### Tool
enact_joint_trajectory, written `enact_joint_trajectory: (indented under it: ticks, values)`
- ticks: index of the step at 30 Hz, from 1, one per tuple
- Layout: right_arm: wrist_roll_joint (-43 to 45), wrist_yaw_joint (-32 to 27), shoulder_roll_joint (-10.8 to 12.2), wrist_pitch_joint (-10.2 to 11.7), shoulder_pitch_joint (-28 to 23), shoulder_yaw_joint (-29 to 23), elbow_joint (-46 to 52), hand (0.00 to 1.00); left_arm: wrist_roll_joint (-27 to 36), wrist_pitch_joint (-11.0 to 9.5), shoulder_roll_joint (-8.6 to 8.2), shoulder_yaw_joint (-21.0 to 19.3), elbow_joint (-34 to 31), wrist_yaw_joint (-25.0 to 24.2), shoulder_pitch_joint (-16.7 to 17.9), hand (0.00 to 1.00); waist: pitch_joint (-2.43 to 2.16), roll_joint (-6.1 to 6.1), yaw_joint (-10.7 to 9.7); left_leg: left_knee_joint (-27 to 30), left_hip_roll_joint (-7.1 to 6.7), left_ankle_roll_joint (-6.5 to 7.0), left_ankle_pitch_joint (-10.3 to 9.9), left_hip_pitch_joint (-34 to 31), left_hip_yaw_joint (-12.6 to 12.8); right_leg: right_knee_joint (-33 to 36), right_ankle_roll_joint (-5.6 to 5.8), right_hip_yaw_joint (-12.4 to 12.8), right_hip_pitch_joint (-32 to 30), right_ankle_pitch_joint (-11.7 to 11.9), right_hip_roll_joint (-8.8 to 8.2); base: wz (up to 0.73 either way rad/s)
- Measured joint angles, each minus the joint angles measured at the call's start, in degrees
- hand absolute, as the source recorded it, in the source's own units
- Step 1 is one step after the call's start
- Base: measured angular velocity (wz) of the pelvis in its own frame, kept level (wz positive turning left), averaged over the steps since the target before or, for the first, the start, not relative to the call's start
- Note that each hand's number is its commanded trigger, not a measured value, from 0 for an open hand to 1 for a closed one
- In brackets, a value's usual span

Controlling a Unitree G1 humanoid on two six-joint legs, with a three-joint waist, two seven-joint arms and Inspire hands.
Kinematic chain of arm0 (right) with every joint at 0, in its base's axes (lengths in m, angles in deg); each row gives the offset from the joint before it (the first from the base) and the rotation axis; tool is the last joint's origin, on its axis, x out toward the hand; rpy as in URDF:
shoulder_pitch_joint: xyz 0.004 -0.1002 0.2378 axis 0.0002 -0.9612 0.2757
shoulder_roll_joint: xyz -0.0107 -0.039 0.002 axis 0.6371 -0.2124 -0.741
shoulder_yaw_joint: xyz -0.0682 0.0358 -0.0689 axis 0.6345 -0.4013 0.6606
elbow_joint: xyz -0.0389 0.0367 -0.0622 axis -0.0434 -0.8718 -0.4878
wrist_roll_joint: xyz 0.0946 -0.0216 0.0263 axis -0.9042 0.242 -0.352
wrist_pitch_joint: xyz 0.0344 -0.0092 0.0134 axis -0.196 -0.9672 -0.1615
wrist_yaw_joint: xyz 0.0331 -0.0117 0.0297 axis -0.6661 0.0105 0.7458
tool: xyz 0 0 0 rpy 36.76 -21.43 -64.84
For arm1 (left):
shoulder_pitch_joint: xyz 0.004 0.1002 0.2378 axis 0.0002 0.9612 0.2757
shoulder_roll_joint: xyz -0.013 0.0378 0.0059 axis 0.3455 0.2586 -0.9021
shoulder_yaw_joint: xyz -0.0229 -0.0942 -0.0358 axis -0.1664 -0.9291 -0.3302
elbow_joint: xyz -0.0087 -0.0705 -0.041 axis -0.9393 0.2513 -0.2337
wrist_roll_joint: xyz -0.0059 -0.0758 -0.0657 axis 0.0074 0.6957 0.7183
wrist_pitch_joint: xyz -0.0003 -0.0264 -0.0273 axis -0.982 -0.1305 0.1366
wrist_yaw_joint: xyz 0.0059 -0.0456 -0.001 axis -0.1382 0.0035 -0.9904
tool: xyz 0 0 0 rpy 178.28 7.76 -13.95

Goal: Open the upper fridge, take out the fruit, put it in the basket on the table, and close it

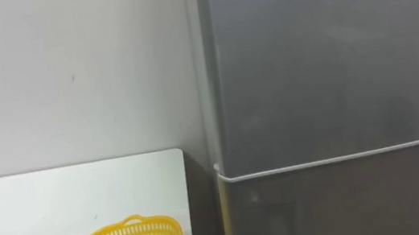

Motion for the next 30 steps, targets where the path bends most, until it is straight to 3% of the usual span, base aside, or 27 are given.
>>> enact_joint_trajectory:
  ticks: [30]
  values:
    - [0.0, 0.0, 0.0, 0.0, -0.1, -0.1, 0.0, 0.0, 0.0, -0.1, 0.02, -0.1, 0.0, 0.6, -0.1, 0.0, 0.04, -0.3, -0.1, -0.1, 0.0, 0.0, 0.0, 0.5, 0.1, -0.1, 0.02, 0.1, 0.0, 0.0, 0.01, 0.0]
